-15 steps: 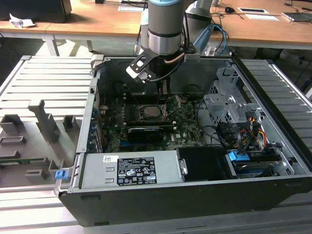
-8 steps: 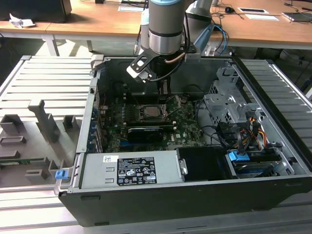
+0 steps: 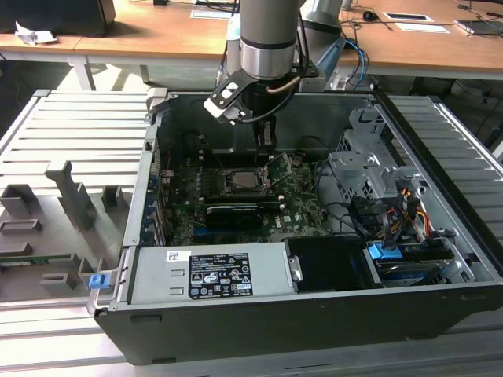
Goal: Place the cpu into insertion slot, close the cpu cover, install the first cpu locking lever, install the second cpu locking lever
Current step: 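Close the cpu cover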
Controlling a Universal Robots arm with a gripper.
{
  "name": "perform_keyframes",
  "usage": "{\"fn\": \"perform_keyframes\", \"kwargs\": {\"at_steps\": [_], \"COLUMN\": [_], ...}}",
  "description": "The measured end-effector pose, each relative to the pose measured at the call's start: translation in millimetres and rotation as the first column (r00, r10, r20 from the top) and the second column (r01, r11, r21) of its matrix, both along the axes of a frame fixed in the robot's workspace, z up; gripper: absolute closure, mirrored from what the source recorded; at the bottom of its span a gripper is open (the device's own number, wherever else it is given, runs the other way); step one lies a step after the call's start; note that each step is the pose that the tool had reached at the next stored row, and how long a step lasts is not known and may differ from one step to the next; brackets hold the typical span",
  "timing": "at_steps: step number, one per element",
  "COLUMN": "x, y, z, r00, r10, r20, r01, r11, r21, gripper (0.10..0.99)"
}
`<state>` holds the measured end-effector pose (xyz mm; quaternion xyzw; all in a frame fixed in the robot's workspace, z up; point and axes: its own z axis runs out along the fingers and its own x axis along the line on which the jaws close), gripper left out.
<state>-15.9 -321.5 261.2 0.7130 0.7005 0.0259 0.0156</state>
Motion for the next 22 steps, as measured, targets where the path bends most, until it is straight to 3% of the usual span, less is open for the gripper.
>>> {"fn": "perform_keyframes", "kwargs": {"at_steps": [4, 8, 13, 22], "x": [5.2, 22.6, 31.8, 38.1], "y": [0.3, 0.7, 1.3, 1.8], "z": [3.8, 3.9, 3.9, 3.9], "r00": [1.0, 1.0, 1.0, 1.0], "r10": [0.0, 0.0, 0.0, 0.0], "r20": [-0.0002, -0.0018, -0.0023, -0.0023], "r01": [0.0, 0.0, 0.0, 0.0], "r11": [1.0, 1.0, 1.0, 1.0], "r21": [0.0, 0.0, 0.0, 0.0], "gripper": [0.98, 0.98, 0.98, 0.98]}}
